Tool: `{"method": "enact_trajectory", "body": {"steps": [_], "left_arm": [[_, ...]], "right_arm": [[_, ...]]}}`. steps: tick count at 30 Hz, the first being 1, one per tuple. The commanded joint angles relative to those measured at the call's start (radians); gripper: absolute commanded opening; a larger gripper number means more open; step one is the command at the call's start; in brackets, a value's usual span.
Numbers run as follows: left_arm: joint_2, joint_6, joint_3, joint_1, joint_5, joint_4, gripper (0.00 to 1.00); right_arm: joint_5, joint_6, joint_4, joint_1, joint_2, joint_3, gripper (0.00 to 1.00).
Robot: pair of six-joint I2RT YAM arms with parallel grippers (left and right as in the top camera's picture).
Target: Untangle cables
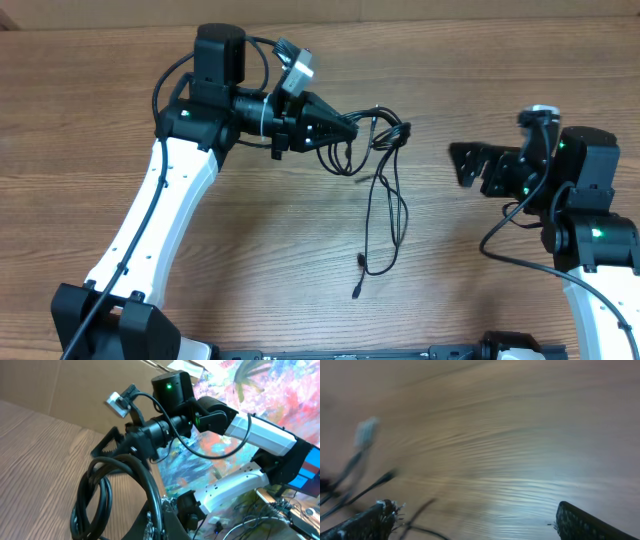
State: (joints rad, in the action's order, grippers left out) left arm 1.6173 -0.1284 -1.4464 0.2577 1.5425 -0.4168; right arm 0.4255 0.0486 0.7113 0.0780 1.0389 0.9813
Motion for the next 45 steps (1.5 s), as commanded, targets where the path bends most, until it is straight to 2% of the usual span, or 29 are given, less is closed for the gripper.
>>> {"method": "enact_trajectory", "body": {"steps": [1, 5, 6, 9, 14, 15, 16, 18, 19, 21, 24, 25, 26, 27, 28, 29, 34, 36, 39, 45], "left_arm": [[-0.022, -0.011, -0.008, 0.029, 0.039, 0.032, 0.04], [-0.022, 0.037, -0.008, 0.064, 0.039, 0.087, 0.04], [-0.023, 0.052, -0.009, 0.074, 0.039, 0.105, 0.04], [-0.023, 0.104, -0.009, 0.100, 0.039, 0.157, 0.04], [-0.022, 0.110, -0.008, 0.154, 0.039, 0.179, 0.04], [-0.022, 0.111, -0.008, 0.162, 0.039, 0.183, 0.04], [-0.022, 0.111, -0.009, 0.172, 0.039, 0.188, 0.04], [-0.022, 0.111, -0.009, 0.175, 0.039, 0.190, 0.04], [-0.022, 0.111, -0.008, 0.175, 0.039, 0.190, 0.04], [-0.022, 0.110, -0.008, 0.173, 0.038, 0.190, 0.04], [-0.022, 0.110, -0.009, 0.172, 0.003, 0.194, 0.04], [-0.022, 0.111, -0.008, 0.172, -0.031, 0.193, 0.19], [-0.022, 0.115, -0.009, 0.172, -0.067, 0.193, 0.24], [-0.022, 0.134, -0.009, 0.171, -0.106, 0.193, 0.35], [-0.022, 0.179, -0.009, 0.164, -0.184, 0.188, 0.83], [-0.022, 0.218, -0.008, 0.154, -0.254, 0.176, 1.00], [-0.026, 0.247, -0.008, 0.108, -0.500, -0.004, 1.00], [-0.049, 0.207, -0.009, 0.114, -0.641, -0.086, 1.00], [-0.112, 0.124, -0.009, 0.153, -0.751, -0.131, 1.00], [-0.188, -0.090, -0.009, 0.253, -0.756, -0.196, 1.00]], "right_arm": [[0.336, -0.258, -0.007, 0.002, -0.005, 0.002, 1.00], [0.459, -0.450, -0.007, 0.002, -0.005, 0.002, 0.99], [0.484, -0.499, -0.007, 0.002, -0.005, 0.002, 0.94], [0.501, -0.527, -0.008, 0.002, -0.005, 0.002, 0.87], [0.528, -0.530, -0.041, 0.002, -0.005, 0.002, 0.76], [0.531, -0.529, -0.050, 0.002, -0.005, 0.002, 0.71], [0.545, -0.530, -0.057, 0.002, -0.005, 0.002, 0.61], [0.549, -0.529, -0.056, 0.002, -0.005, 0.002, 0.30], [0.549, -0.529, -0.051, 0.002, -0.005, 0.002, 0.19], [0.549, -0.529, -0.039, 0.002, -0.005, 0.002, 0.04], [0.549, -0.527, -0.017, 0.002, -0.005, 0.002, 0.04], [0.549, -0.505, -0.009, 0.002, -0.005, 0.002, 0.04], [0.549, -0.483, -0.005, 0.002, -0.005, 0.002, 0.04], [0.548, -0.460, -0.001, 0.002, -0.005, 0.002, 0.04], [0.535, -0.421, 0.013, 0.002, -0.005, 0.002, 0.04], [0.510, -0.386, 0.023, 0.002, -0.005, 0.002, 0.04], [0.242, -0.149, 0.113, 0.002, -0.005, 0.002, 0.04], [0.185, -0.090, 0.140, 0.002, -0.005, 0.002, 0.04], [0.219, -0.074, 0.158, 0.002, -0.005, 0.002, 0.04], [0.439, -0.074, 0.141, 0.002, -0.005, 0.002, 0.04]]}}
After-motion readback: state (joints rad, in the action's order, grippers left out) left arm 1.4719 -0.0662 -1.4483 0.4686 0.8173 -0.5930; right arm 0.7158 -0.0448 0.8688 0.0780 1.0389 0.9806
